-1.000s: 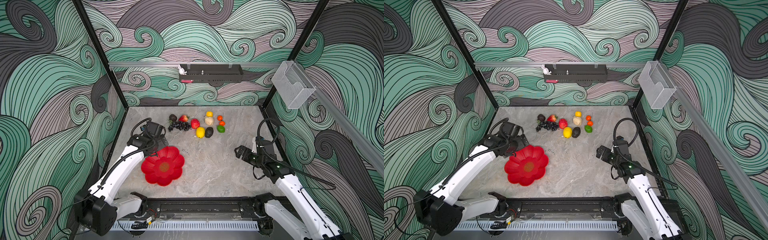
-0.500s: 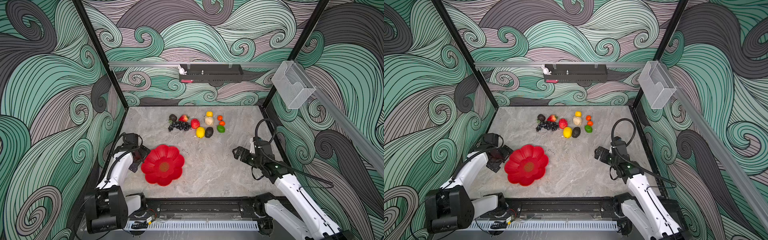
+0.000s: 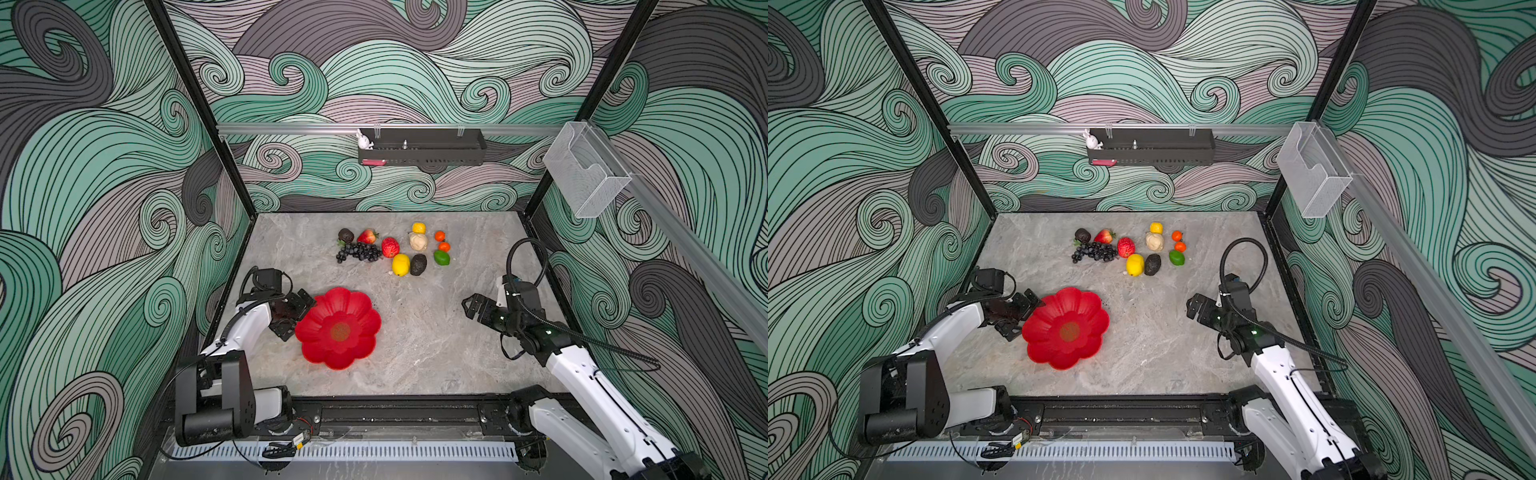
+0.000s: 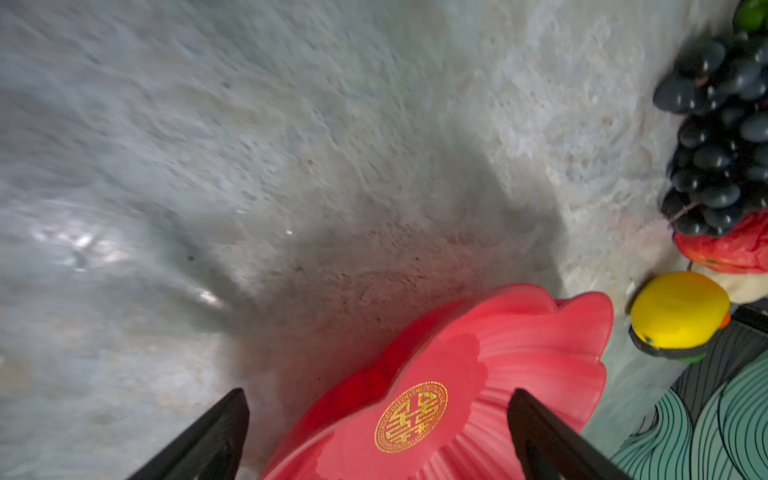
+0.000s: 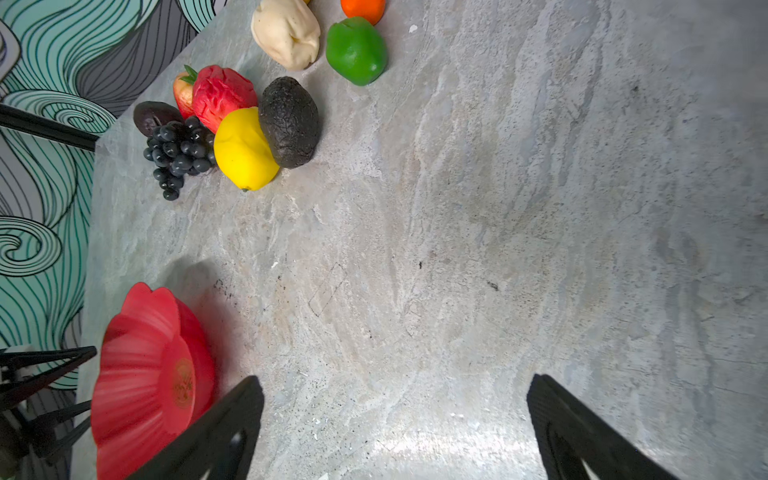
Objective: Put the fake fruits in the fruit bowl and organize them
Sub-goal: 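Carry the red bowl to table center with the left gripper and release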
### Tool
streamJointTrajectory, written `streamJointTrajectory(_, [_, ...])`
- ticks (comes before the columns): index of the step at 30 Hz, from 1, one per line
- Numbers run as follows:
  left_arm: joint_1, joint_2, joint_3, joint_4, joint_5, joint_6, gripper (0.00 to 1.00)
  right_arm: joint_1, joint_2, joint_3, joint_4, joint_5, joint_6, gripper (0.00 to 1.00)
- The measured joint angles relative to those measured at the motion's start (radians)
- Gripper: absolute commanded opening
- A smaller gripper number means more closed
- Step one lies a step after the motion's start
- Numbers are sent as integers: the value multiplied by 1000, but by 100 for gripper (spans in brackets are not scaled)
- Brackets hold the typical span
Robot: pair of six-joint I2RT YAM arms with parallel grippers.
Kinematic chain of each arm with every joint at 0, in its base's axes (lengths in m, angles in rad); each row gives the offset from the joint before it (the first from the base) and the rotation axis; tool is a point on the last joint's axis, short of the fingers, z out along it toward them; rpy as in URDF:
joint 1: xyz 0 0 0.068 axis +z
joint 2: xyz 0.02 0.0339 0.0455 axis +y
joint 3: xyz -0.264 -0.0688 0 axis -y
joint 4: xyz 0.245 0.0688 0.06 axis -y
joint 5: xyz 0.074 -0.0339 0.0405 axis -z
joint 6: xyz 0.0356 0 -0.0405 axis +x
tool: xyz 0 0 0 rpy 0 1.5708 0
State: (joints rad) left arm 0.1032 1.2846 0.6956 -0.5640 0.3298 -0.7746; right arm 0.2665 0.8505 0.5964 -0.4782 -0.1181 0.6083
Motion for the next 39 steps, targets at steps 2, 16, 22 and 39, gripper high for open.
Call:
streamJointTrajectory(2, [-45, 0, -5, 14, 20, 0, 99, 0, 29, -9, 27, -29, 19, 100])
streamJointTrajectory(16, [-410, 113, 65, 121, -1, -92, 99, 94, 172, -24, 198, -145, 110, 100])
streamJointTrajectory(22, [-517, 216, 161, 163, -16, -120, 99, 128, 240, -37, 232, -172, 129, 100])
streamJointTrajectory(39, [-638, 328, 308, 126, -46, -99, 99, 133, 248, -26, 210, -165, 110, 100])
